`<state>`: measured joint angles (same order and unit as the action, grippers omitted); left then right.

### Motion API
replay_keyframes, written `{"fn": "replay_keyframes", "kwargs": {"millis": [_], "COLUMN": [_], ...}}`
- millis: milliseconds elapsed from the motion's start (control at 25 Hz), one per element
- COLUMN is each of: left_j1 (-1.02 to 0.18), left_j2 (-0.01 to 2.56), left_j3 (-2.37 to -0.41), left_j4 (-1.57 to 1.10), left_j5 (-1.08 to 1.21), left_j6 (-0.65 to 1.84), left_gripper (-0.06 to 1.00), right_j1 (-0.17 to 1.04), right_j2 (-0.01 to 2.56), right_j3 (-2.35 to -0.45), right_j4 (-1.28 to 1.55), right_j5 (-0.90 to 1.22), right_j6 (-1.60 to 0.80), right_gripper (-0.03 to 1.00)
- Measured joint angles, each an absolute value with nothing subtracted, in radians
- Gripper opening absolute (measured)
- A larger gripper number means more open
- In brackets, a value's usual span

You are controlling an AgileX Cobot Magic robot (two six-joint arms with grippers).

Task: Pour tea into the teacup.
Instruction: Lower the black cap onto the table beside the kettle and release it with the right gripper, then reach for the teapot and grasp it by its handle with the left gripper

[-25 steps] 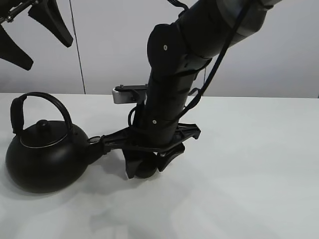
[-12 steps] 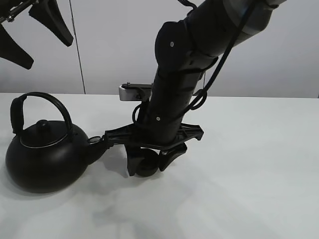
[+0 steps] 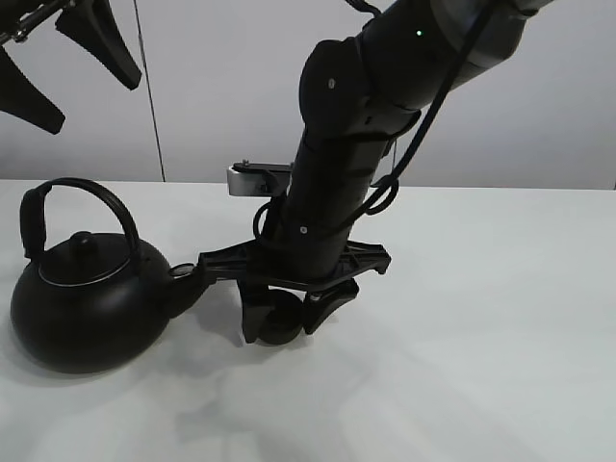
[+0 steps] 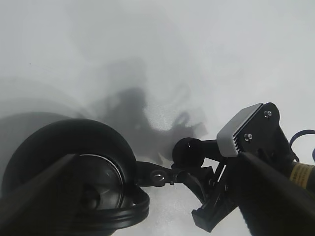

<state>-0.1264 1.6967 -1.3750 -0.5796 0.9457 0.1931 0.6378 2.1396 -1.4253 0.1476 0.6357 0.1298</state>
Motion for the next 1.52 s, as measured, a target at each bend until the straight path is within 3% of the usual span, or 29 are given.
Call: {"fn": "replay_keyframes", "kwargs": {"millis": [320, 560, 1160, 1360, 1520], "left_j1": [-0.126, -0.126, -0.126, -0.126, -0.126], "left_j2": [1.697, 1.697, 1.697, 1.697, 1.697], "left_j3": [-1.375, -1.375, -1.375, -1.375, -1.375], "left_j4": [-0.58, -0.58, -0.58, -0.58, -0.58], "left_j5": [0.945, 0.945, 0.945, 0.945, 0.942], "left_j6": [0.193, 0.193, 0.193, 0.193, 0.193], "left_gripper": [0.6, 0.6, 0.6, 0.6, 0.6], "right_j1": [0.638, 0.638, 0.636, 0.561, 0.423], "right_j2": [2.14, 2.14, 2.026, 1.915, 1.813], "right_j3": [-1.425, -1.425, -1.425, -1.425, -1.425], "right_j4": [0.148, 0.149, 0.076, -0.064, -0.217], "right_j5": [0.64, 0.641, 0.721, 0.741, 0.77], "right_j6": [0.129, 0.128, 0.128, 0.181, 0.206], "right_gripper": [0.41, 0.48, 0.48, 0.48, 0.48]}}
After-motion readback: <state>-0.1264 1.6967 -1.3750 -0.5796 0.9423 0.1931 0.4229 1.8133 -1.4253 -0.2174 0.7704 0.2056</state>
